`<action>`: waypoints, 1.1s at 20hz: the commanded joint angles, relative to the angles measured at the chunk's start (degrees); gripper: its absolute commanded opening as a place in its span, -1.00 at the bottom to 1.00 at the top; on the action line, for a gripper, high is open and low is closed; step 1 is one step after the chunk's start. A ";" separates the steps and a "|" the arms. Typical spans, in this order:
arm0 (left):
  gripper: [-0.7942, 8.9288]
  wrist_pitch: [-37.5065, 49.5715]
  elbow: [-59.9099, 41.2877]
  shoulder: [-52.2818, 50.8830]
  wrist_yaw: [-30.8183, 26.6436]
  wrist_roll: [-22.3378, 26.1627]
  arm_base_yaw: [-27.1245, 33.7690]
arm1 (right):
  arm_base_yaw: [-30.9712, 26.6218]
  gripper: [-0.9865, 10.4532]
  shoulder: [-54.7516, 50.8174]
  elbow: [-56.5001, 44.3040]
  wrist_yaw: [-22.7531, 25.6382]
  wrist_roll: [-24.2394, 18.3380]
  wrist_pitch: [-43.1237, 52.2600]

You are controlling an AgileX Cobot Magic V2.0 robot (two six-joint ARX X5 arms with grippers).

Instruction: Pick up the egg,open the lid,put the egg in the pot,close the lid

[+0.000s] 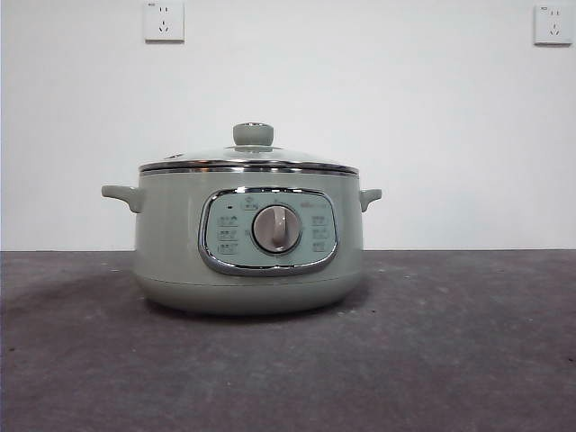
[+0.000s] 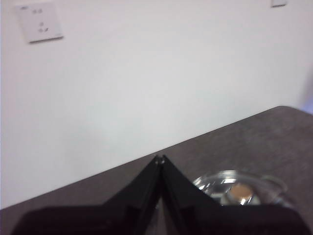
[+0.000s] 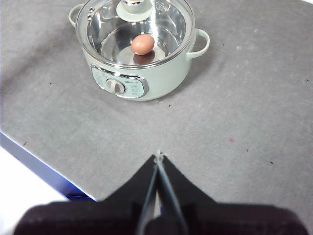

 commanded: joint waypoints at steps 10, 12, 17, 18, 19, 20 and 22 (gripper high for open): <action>-0.84 18.56 -55.54 -32.15 -11.58 -2.69 0.55 | 0.00 -0.83 0.90 -0.35 0.02 0.66 -1.31; -0.84 18.56 -61.11 -36.63 -14.38 -3.58 0.55 | 0.00 -0.83 1.01 -0.35 0.04 0.66 -1.31; -0.84 18.45 -70.27 -44.33 -17.42 -8.81 0.70 | 0.00 -0.83 1.40 -0.35 0.04 0.66 -1.31; -0.84 17.09 -71.30 -45.77 -17.40 -9.55 0.81 | 0.00 -0.83 1.57 -0.35 0.02 0.66 -1.31; -0.84 16.41 -71.30 -46.64 -17.46 -9.79 0.96 | 0.00 -0.83 1.70 -0.35 0.04 0.66 -1.31; -0.84 16.48 -71.30 -47.71 -17.42 -9.77 1.05 | 0.00 -0.83 1.75 -0.35 0.04 0.66 -1.31; -0.84 16.76 -71.30 -48.57 -17.38 -9.79 1.05 | 0.00 -0.83 2.10 -0.35 0.04 0.66 -1.31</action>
